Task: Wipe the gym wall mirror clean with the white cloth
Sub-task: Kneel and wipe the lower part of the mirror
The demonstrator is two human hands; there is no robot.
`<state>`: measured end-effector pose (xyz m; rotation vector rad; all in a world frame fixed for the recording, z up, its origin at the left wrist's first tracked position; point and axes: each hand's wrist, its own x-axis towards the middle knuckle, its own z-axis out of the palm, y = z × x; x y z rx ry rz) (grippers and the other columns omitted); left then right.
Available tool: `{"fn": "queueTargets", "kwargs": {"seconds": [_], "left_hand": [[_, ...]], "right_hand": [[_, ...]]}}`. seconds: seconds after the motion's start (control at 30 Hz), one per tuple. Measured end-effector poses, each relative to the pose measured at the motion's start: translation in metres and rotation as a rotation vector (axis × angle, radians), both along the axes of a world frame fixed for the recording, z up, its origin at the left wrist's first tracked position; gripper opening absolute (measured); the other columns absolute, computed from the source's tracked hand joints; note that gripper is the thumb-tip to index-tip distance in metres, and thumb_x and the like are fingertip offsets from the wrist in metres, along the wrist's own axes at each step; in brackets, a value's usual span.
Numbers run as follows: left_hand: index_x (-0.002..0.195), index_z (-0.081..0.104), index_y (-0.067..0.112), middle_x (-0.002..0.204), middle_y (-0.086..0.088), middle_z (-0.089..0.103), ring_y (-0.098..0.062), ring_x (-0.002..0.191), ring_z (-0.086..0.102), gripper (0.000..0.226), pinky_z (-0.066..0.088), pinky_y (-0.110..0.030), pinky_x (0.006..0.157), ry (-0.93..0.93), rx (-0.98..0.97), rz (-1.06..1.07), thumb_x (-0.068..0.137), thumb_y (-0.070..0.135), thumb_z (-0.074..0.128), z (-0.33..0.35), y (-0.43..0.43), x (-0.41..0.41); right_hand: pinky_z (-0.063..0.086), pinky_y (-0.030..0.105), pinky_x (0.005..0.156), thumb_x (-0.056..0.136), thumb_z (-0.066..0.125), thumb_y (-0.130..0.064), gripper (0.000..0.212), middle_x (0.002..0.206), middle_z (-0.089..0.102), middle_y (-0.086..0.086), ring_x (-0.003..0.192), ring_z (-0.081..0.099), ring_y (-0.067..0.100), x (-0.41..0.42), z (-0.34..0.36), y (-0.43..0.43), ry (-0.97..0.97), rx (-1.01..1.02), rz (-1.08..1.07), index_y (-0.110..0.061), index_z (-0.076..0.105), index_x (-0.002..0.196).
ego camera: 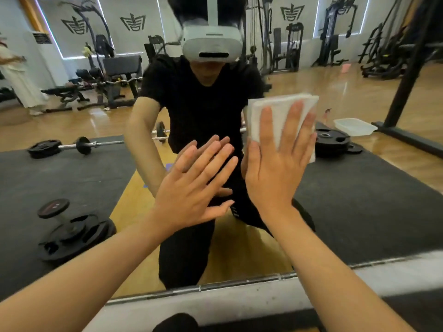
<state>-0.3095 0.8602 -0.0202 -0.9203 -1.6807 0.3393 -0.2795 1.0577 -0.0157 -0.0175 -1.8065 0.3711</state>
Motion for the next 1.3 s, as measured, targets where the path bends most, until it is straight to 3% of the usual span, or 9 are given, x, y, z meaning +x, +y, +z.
{"fn": "queueTargets", "kwargs": {"seconds": [0.2, 0.37, 0.5, 0.63, 0.83, 0.9, 1.03, 1.17, 1.3], "left_hand": [[0.163, 0.037, 0.015, 0.170, -0.018, 0.026, -0.035, 0.157, 0.027, 0.089, 0.011, -0.053, 0.129, 0.077, -0.037, 0.046, 0.098, 0.073, 0.054, -0.007, 0.002, -0.002], [0.163, 0.038, 0.016, 0.167, -0.018, 0.032, -0.034, 0.159, 0.022, 0.088, 0.010, -0.054, 0.130, 0.095, -0.038, 0.048, 0.096, 0.068, 0.061, -0.007, -0.002, -0.002], [0.162, 0.040, 0.022, 0.167, -0.017, 0.032, -0.036, 0.163, 0.010, 0.090, 0.009, -0.057, 0.128, 0.101, -0.096, 0.040, 0.093, 0.074, 0.061, -0.008, -0.005, -0.007], [0.168, 0.025, 0.026, 0.177, -0.010, 0.006, -0.034, 0.164, -0.002, 0.111, -0.002, -0.056, 0.129, 0.062, -0.116, 0.041, 0.084, 0.091, 0.055, -0.009, -0.007, -0.017], [0.158, 0.049, 0.022, 0.172, -0.013, 0.027, -0.036, 0.163, 0.011, 0.110, 0.013, -0.057, 0.126, 0.126, -0.089, 0.042, 0.075, 0.093, 0.064, -0.008, -0.005, -0.009], [0.157, 0.048, 0.022, 0.176, -0.010, 0.017, -0.035, 0.163, 0.008, 0.110, 0.009, -0.055, 0.128, 0.117, -0.094, 0.040, 0.075, 0.093, 0.065, -0.006, -0.005, -0.007], [0.158, 0.047, 0.022, 0.176, -0.008, 0.013, -0.034, 0.163, 0.005, 0.111, 0.008, -0.055, 0.128, 0.101, -0.102, 0.044, 0.074, 0.092, 0.067, -0.005, -0.005, -0.004], [0.160, 0.045, 0.022, 0.177, -0.007, 0.012, -0.032, 0.164, 0.004, 0.112, 0.004, -0.053, 0.130, 0.088, -0.087, 0.053, 0.074, 0.091, 0.068, -0.005, -0.006, -0.004], [0.158, 0.046, 0.022, 0.177, -0.006, 0.008, -0.031, 0.164, 0.000, 0.114, 0.001, -0.051, 0.130, 0.116, -0.101, 0.064, 0.072, 0.092, 0.069, -0.005, -0.006, -0.008]], "right_hand": [[0.011, 0.066, 0.126, 0.114, 0.016, -0.041, 0.059, 0.174, -0.003, 0.023, 0.160, -0.006, 0.046, 0.017, -0.106, -0.037, -0.163, -0.687, -0.008, -0.025, -0.002, 0.168], [-0.001, 0.059, 0.129, 0.113, 0.030, -0.037, 0.055, 0.171, 0.014, 0.027, 0.157, 0.005, 0.053, 0.004, -0.002, -0.034, 0.005, -0.342, 0.081, -0.021, 0.018, 0.164], [0.002, 0.057, 0.129, 0.114, 0.029, -0.041, 0.055, 0.172, 0.011, 0.021, 0.159, 0.003, 0.045, 0.002, -0.059, -0.015, -0.016, -0.270, 0.041, -0.026, 0.021, 0.166], [0.002, 0.053, 0.130, 0.114, 0.017, -0.045, 0.061, 0.173, -0.024, 0.002, 0.161, -0.015, 0.033, 0.017, -0.199, -0.025, -0.204, -0.647, 0.036, -0.033, -0.011, 0.167], [0.002, 0.054, 0.131, 0.112, 0.009, -0.048, 0.057, 0.172, -0.028, 0.000, 0.157, -0.021, 0.010, 0.024, -0.245, -0.028, -0.281, -1.574, 0.078, -0.037, -0.025, 0.156], [-0.005, 0.057, 0.130, 0.112, 0.010, -0.049, 0.062, 0.171, -0.030, -0.001, 0.158, -0.025, 0.019, 0.018, -0.205, -0.037, -0.196, -1.493, 0.112, -0.031, -0.022, 0.162], [-0.002, 0.058, 0.130, 0.115, 0.014, -0.042, 0.062, 0.173, -0.010, 0.021, 0.158, -0.015, 0.045, 0.020, -0.135, -0.075, -0.133, -0.906, 0.195, -0.008, 0.007, 0.166], [-0.003, 0.054, 0.130, 0.116, 0.028, -0.039, 0.052, 0.173, -0.022, 0.004, 0.159, -0.017, 0.040, 0.017, -0.166, -0.063, -0.189, -0.388, 0.157, -0.027, 0.012, 0.164], [-0.003, 0.048, 0.131, 0.116, 0.020, -0.042, 0.059, 0.172, -0.027, 0.001, 0.160, -0.019, 0.033, 0.015, -0.241, -0.055, -0.250, -0.672, 0.060, -0.032, -0.008, 0.167]]}}
